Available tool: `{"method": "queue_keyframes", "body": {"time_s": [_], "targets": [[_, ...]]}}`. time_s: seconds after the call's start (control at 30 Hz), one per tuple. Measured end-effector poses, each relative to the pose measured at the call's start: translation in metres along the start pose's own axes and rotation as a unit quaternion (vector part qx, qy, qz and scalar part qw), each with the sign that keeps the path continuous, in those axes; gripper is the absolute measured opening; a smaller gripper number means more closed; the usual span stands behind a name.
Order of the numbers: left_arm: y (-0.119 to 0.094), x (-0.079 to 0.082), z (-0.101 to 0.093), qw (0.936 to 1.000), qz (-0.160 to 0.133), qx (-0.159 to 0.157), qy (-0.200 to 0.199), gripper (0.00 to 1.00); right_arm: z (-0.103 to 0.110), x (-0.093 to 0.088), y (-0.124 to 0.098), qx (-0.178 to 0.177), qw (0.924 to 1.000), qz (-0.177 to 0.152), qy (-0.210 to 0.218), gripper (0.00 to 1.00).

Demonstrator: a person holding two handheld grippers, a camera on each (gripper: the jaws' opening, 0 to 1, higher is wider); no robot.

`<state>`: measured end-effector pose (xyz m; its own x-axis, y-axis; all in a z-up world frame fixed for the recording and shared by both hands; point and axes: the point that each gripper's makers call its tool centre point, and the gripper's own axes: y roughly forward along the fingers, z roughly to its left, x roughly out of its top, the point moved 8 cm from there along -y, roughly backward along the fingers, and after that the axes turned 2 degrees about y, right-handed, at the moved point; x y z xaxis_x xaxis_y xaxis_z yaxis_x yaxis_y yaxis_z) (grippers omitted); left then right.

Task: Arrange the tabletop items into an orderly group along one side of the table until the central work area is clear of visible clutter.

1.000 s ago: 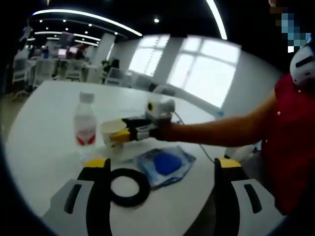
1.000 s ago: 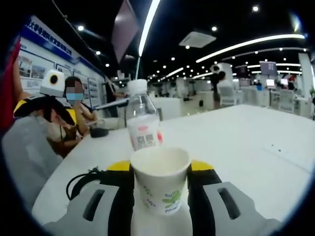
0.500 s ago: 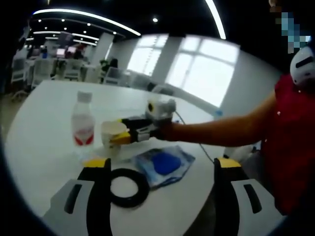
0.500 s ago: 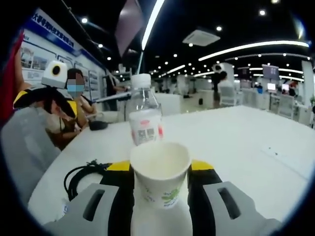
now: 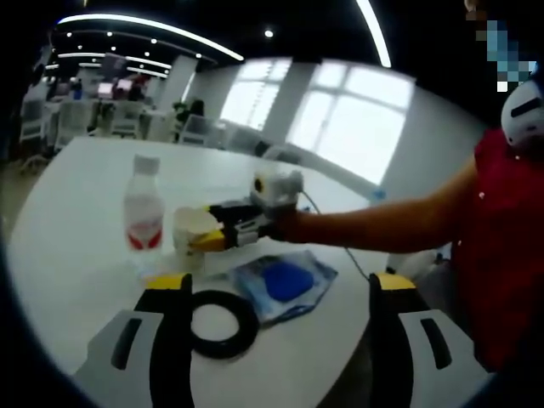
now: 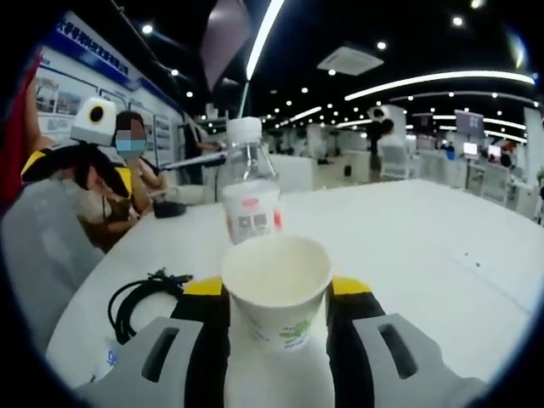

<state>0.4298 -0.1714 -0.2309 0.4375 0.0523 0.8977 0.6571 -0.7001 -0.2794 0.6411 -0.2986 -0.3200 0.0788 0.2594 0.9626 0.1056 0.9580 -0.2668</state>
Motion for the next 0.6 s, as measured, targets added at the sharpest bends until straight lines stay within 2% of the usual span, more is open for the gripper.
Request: {"method": "queue_keyframes", "body": {"time_s": [0.13,0.2,0.37,0.6], "targets": [[-0.001,-0.001,0.0,1.0,0.001,0.001,0.0,0.82,0.001,0.0,-0.001,0.001,1.0,0.005,0.0,0.45],[-0.001,-0.001,0.0,1.0,0.001,0.0,0.0,0.82,0.0,-0.001,-0.002,-0.003,1.0,0.008,0.001,0.49],[0.0,-0.001,-0.001,1.0,0.002,-0.002,0.001,0.82,0.0,0.0,-0.003,-0.005,0.9999,0.009,0.003,0.53],[0.003,0.0,-0.002,1.0,0.002,-0.008,0.004,0.83,0.002,-0.005,-0.015,-0.017,0.9996,0.019,0.013,0.62]]}}
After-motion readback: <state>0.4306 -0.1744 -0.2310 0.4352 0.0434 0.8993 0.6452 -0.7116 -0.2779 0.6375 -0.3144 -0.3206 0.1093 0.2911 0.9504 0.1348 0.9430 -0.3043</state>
